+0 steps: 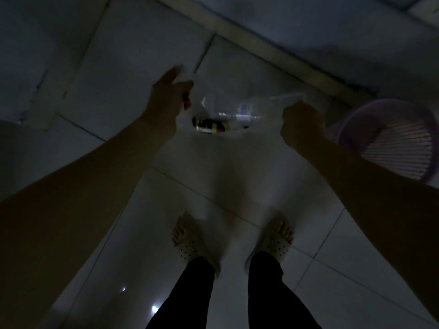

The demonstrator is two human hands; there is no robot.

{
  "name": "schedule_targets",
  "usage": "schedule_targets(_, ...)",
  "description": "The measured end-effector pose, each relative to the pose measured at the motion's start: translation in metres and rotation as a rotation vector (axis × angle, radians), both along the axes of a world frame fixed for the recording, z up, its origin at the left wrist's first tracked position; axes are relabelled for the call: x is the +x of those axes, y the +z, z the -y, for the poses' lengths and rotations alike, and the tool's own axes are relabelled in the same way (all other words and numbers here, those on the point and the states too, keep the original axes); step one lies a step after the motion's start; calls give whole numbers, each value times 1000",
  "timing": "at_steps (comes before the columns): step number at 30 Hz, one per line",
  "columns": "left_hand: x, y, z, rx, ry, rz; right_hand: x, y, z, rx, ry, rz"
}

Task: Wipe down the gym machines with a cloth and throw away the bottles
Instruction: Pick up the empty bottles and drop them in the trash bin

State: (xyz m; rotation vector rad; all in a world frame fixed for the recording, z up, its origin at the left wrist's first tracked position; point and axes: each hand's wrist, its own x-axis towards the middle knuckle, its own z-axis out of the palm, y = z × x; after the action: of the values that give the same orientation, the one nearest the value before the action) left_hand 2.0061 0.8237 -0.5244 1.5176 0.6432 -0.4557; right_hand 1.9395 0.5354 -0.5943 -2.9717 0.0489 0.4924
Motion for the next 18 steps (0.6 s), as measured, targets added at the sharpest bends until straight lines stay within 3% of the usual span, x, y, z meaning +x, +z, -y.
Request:
schedule_targets(2,25,5,30,-55,-47,-3,28,17,12,26,-8,-74)
schedule_targets(5,68,13,64,-42,-236,32,58,41,32,103,63,-41)
schedule_targets(9,107,21,91,84,-341,148,66,58,68,-24,101,14)
schedule_targets(18,83,11,126,310,-549,208,-5,41,94,-84,62,-26)
